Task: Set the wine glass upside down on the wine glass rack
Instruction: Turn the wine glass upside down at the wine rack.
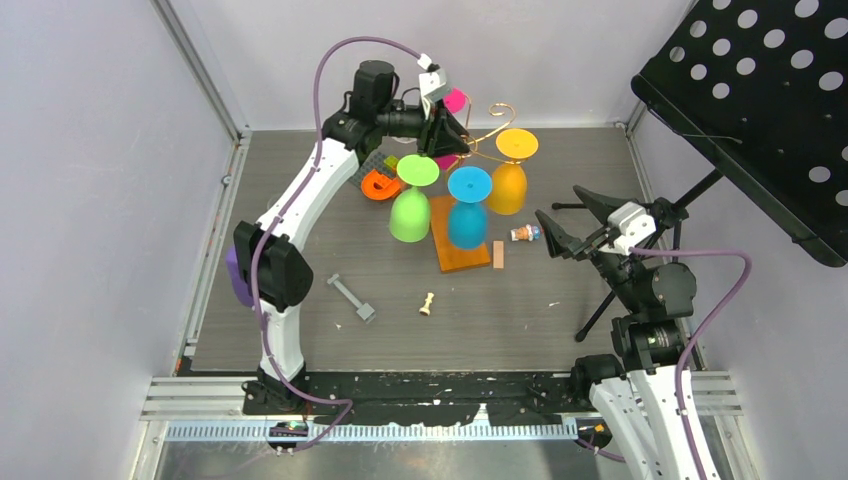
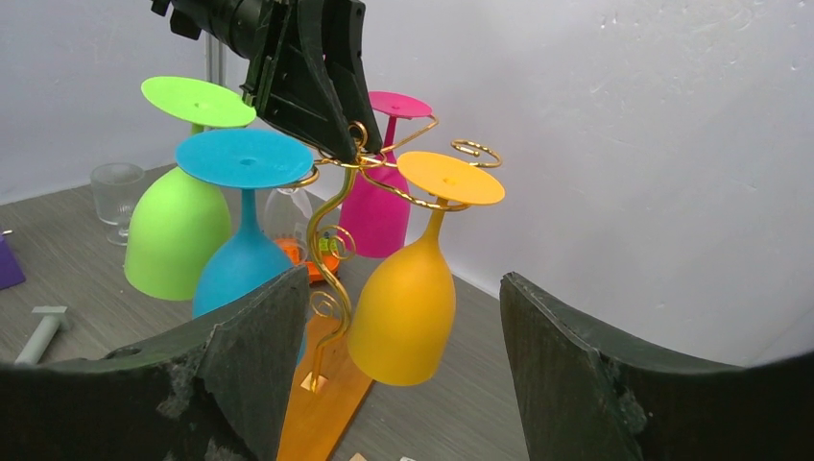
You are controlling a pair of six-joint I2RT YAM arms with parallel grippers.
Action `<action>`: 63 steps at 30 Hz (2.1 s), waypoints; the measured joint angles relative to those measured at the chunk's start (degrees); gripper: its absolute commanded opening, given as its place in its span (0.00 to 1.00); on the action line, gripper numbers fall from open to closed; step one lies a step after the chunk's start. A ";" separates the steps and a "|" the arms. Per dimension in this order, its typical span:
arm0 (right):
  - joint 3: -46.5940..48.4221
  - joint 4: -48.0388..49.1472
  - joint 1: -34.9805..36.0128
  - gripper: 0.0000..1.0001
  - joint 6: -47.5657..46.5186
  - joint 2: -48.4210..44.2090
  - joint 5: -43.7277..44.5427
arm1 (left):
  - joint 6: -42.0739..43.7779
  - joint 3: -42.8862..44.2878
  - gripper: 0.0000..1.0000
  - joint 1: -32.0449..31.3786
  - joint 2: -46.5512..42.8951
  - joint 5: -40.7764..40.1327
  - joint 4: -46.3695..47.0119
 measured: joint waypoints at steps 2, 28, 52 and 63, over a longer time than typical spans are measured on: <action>-0.28 -0.04 0.00 0.79 0.00 0.00 0.00 | -0.57 -0.02 0.40 0.00 -0.02 -0.02 0.07; -1.68 -0.48 0.02 0.79 0.02 0.00 -0.44 | -5.86 -1.53 0.57 0.04 -2.05 -0.33 2.49; -1.99 -0.87 0.02 0.79 0.02 -0.52 -0.42 | -8.55 -3.15 0.67 0.04 -4.20 -4.55 6.64; -2.27 -0.98 0.02 0.79 0.02 -0.74 -0.42 | -12.46 -7.82 0.71 -0.04 -4.68 -6.12 13.05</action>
